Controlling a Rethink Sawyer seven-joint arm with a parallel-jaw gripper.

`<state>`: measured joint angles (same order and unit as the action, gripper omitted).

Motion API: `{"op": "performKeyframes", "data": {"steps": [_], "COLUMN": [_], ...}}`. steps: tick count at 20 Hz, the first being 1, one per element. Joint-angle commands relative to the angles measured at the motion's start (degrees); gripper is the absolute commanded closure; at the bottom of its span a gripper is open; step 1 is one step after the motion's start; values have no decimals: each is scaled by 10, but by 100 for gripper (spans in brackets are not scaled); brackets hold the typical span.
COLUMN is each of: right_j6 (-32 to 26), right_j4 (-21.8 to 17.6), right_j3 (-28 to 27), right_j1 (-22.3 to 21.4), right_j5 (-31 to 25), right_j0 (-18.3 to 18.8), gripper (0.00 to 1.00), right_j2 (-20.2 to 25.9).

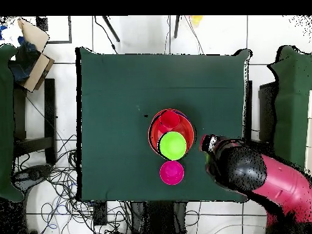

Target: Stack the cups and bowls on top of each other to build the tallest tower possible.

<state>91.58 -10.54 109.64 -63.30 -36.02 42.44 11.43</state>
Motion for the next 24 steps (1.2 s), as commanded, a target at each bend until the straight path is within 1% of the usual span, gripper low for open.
{"op": "performKeyframes", "data": {"steps": [1, 6, 7, 10, 12, 16, 19, 22, 23, 24], "right_j6": [-130, -157, -161, -153, -144, -116, -106, -91, -81, -80], "right_j4": [-18, -41, -45, -55, -57, -62, -64, -64, -69, -72], "right_j3": [-40, -105, -121, -138, -131, -116, -96, -89, -93, -96], "right_j1": [68, 104, 113, 116, 116, 98, 88, 98, 103, 105], "right_j5": [-48, -89, -98, -116, -112, -114, -96, -104, -115, -119], "right_j0": [66, 105, 110, 115, 120, 115, 117, 116, 110, 109], "gripper": [0, 0, 0, 0, 0, 0, 0, 0, 0, 100], "right_j2": [79, 106, 111, 118, 121, 116, 118, 114, 106, 106]}}
